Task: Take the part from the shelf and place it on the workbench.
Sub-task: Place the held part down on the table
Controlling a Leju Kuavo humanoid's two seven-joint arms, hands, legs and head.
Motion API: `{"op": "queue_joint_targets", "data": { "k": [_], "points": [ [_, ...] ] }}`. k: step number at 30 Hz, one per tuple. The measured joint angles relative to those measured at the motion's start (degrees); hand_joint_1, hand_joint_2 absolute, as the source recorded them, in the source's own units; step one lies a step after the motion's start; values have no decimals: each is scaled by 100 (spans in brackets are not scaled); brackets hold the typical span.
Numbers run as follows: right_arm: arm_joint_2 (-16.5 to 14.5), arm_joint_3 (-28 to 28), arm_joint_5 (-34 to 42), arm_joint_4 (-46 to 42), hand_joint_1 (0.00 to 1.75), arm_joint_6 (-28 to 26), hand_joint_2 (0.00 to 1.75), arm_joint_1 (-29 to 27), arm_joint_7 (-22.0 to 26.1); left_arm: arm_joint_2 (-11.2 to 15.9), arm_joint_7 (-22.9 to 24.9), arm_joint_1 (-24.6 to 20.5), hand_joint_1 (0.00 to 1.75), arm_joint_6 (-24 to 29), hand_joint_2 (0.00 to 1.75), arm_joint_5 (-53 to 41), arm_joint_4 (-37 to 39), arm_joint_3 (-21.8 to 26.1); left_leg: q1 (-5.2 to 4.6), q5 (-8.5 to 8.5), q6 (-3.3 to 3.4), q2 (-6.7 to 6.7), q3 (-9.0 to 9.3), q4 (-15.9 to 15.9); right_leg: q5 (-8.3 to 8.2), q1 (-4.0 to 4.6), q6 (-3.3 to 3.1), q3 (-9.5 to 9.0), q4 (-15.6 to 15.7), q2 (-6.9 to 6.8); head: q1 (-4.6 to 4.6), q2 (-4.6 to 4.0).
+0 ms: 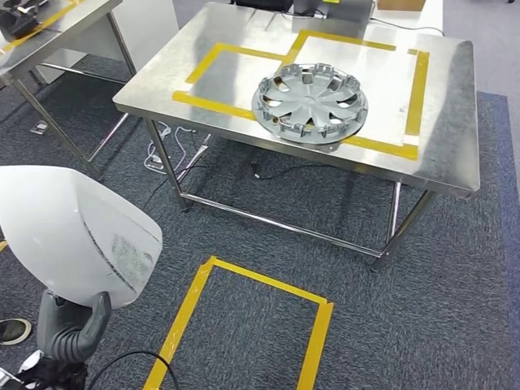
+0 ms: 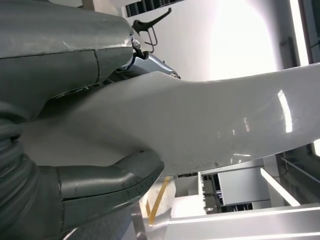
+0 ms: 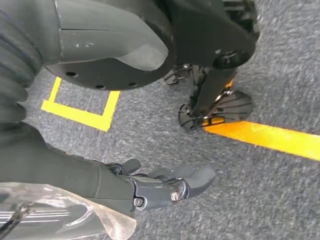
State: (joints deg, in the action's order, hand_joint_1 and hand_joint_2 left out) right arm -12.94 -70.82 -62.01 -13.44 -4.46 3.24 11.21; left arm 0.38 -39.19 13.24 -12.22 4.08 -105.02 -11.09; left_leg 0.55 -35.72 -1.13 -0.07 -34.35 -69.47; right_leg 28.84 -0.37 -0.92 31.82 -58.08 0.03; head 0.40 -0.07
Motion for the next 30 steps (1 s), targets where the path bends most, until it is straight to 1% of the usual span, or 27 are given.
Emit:
{"op": "queue_joint_targets", "data": {
  "k": [1, 2, 3, 4, 5, 6, 7, 8, 9, 11, 12, 13, 14, 15, 16, 17, 18, 19, 20, 21, 22, 23, 24, 27, 28, 29, 30],
  "points": [
    [0, 0, 0, 0, 0, 0, 175, 0, -9, -1, 0, 6, 175, 0, 175, 1, 6, 0, 5, -64, -11, 0, -235, -346, 36, 2, -5, -42, 0, 4, 2, 0],
    [0, 0, 0, 0, 0, 0, 175, -5, -16, -1, 1, 12, 175, 0, 175, 4, 13, 0, 7, -26, -14, 0, -407, -533, 77, 3, -5, -90, 0, 11, 3, 0],
    [0, 0, 0, 0, 0, 0, 175, -10, -25, -1, 1, 15, 175, 0, 175, 8, 19, 0, 7, 140, -8, 0, -471, -490, 120, 4, 0, -149, -1, 20, 0, 0],
    [0, -1, 0, 0, 0, 0, 175, -14, -31, -1, 1, 17, 175, 1, 175, 11, 24, 1, 6, 409, 8, 0, -443, -244, 169, 4, 7, -221, 0, 30, 1, 0],
    [0, -1, 0, 0, 0, 0, 175, -17, -35, -1, 1, 18, 175, 1, 175, 15, 26, 1, 3, 693, 31, 0, -351, 118, 221, 3, 20, -269, 1, 37, 0, 0],
    [0, -1, -1, 0, 0, 0, 175, -14, -39, -1, 0, 18, 175, 2, 175, 16, 27, 1, -9, 888, 55, 0, -242, 448, 275, 12, 46, -314, 0, 43, 0, -1],
    [0, -1, -2, 0, 0, -1, 175, -8, -45, -2, -1, 16, 175, 3, 175, 16, 28, 0, -22, 963, 83, 1, -136, 721, 320, 19, 79, -328, -1, 46, -1, -1],
    [0, -1, -4, 0, 0, -1, 175, -4, -55, -3, 0, 17, 175, 4, 175, 16, 30, -1, -38, 944, 111, -1, -74, 862, 352, 23, 116, -325, 9, 45, 2, -2],
    [0, 0, -9, 0, 0, -3, 175, 1, -64, -4, -1, 19, 175, 5, 175, 16, 31, -1, -53, 878, 138, -4, -37, 911, 368, 26, 153, -337, 28, 38, 2, -2],
    [0, 0, -18, -1, 0, -8, 175, 9, -78, -3, -2, 27, 175, 5, 175, 17, 31, 1, -39, 846, 195, -15, 21, 1003, 397, 21, 212, -376, 65, 20, 8, -2],
    [0, 0, -21, -2, 0, -14, 175, 15, -80, -6, -3, 26, 175, 4, 175, 18, 31, 1, -26, 842, 225, -16, 57, 1042, 445, 22, 238, -358, 0, 14, 10, -2],
    [0, 0, -23, -2, 0, -19, 175, 23, -81, -11, -3, 24, 175, 3, 175, 18, 31, 0, -11, 835, 254, -14, 96, 1079, 537, 22, 261, -270, -182, 13, 17, -2],
    [0, 0, -25, -2, 0, -23, 175, 26, -83, -18, -3, 21, 175, 2, 175, 18, 31, -3, -7, 818, 278, -8, 126, 1096, 660, 17, 277, -83, -489, 13, 18, -2],
    [0, 0, -26, -2, 0, -28, 175, 26, -87, -22, -3, 19, 175, -1, 175, 18, 32, -5, -9, 790, 299, -4, 148, 1101, 790, 15, 291, 170, -884, 12, 20, -2],
    [0, 0, -26, -2, 0, -31, 175, 21, -92, -25, -2, 18, 175, -4, 175, 18, 33, -8, -12, 759, 312, -2, 173, 1101, 869, 13, 301, 435, -1252, 12, 21, -2],
    [0, 0, -26, -2, 0, -34, 175, 12, -99, -28, -2, 20, 175, -7, 175, 18, 36, -10, -14, 723, 317, -4, 209, 1101, 851, 12, 308, 646, -1487, 11, 20, -2],
    [0, 0, -27, -2, 0, -36, 175, 3, -105, -31, -2, 20, 175, -10, 175, 18, 39, -13, -15, 682, 318, -10, 260, 1101, 709, 13, 310, 757, -1514, 11, 22, -2],
    [1, 0, -27, -2, 0, -38, 175, -3, -108, -36, -2, 20, 175, -11, 175, 18, 42, -15, -15, 636, 314, -16, 327, 1101, 459, 13, 304, 755, -1321, 11, 23, -2],
    [1, 0, -27, -2, 0, -40, 175, -6, -110, -42, -2, 20, 175, -13, 175, 18, 43, -19, -15, 582, 302, -20, 406, 1101, 156, 14, 288, 668, -958, 10, 23, -2],
    [2, 0, -27, -2, 0, -42, 175, -8, -113, -47, -2, 18, 175, -13, 175, 18, 45, -23, -21, 528, 281, -20, 467, 1105, -62, 24, 267, 552, -626, 8, 21, -2],
    [2, 0, -27, -2, 0, -43, 175, -4, -114, -51, -2, 14, 175, -13, 175, 18, 46, -29, -26, 481, 253, -20, 508, 1104, -177, 35, 235, 423, -337, 4, 19, -2],
    [2, 0, -26, -2, 0, -43, 175, 1, -117, -55, -1, 10, 175, -13, 175, 18, 48, -36, -29, 448, 224, -17, 529, 1110, -202, 50, 205, 335, -175, 3, 14, -2],
    [2, 0, -26, -2, 0, -43, 175, 5, -120, -56, 1, 6, 175, -13, 175, 18, 50, -42, -29, 429, 195, -14, 532, 1124, -147, 66, 174, 285, -141, 4, 9, -2],
    [1, 0, -26, -2, 0, -44, 175, 0, -124, -60, 1, -9, 175, -14, 175, 19, 48, -58, -22, 354, 107, -9, 570, 1087, -101, 40, 83, 178, -36, 6, -3, -2],
    [1, 0, -26, -2, 0, -44, 175, 0, -123, -60, 0, -15, 175, -15, 175, 19, 47, -61, -21, 274, 79, -9, 506, 918, -88, 23, 53, 131, -4, 1, -6, -2],
    [0, 0, -26, -2, 0, -44, 175, 2, -122, -60, -1, -16, 175, -15, 175, 20, 48, -61, -10, 160, 57, -9, 360, 631, -68, 14, 27, 87, 12, -4, -13, -2],
    [0, 0, -26, -2, 0, -44, 175, 6, -122, -60, -2, -15, 175, -15, 175, 20, 49, -61, -2, 27, 36, -9, 147, 250, -36, 14, 5, 47, 18, -7, -18, -2]
  ]
}}
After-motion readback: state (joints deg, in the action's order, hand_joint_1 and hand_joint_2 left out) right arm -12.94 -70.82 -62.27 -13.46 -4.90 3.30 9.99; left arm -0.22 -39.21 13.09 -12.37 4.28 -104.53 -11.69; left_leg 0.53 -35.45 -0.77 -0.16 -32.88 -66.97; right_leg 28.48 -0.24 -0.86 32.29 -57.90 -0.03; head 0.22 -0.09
